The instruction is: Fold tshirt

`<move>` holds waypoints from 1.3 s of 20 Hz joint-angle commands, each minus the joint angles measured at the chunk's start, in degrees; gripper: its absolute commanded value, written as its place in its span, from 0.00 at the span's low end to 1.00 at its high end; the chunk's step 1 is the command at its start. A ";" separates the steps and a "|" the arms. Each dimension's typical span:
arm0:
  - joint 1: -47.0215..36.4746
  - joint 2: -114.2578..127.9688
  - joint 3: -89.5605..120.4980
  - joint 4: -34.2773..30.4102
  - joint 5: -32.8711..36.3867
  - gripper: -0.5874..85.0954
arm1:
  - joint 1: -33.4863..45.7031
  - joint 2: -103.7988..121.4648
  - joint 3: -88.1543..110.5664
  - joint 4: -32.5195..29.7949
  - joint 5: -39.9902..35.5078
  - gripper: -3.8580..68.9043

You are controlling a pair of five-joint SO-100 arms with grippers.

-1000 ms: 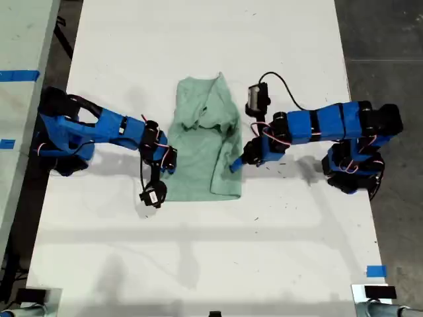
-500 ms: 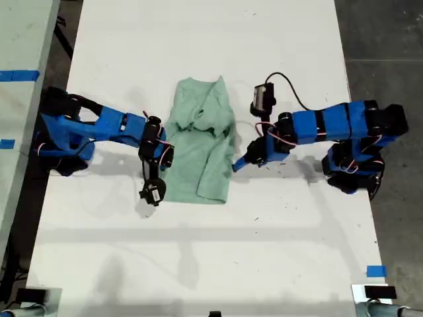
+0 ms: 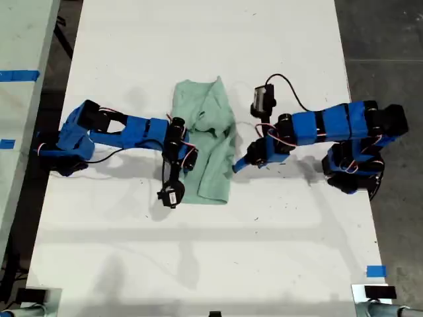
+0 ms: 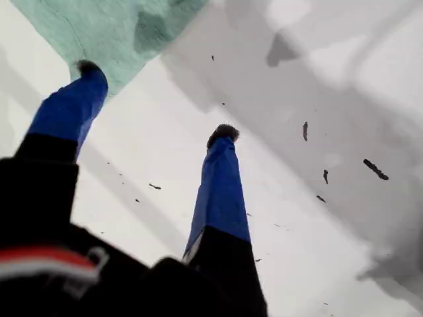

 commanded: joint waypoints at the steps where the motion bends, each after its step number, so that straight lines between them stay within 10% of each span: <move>1: -2.02 -0.44 -3.43 -3.34 1.58 0.01 | -0.88 3.96 -0.35 -1.14 0.44 0.45; 4: -2.64 -4.13 -3.34 -8.09 4.31 0.29 | -1.41 3.96 -0.26 -1.14 0.88 0.45; 7: -2.37 -4.57 -3.08 -9.49 4.31 0.37 | -1.76 4.13 0.00 -1.14 1.23 0.45; 20: 2.20 16.61 3.60 13.27 -4.13 0.34 | -2.81 4.92 -2.55 -1.32 2.46 0.46; 26: 4.04 36.74 37.09 -5.71 -10.02 0.32 | -5.80 -5.36 -16.08 2.46 5.10 0.45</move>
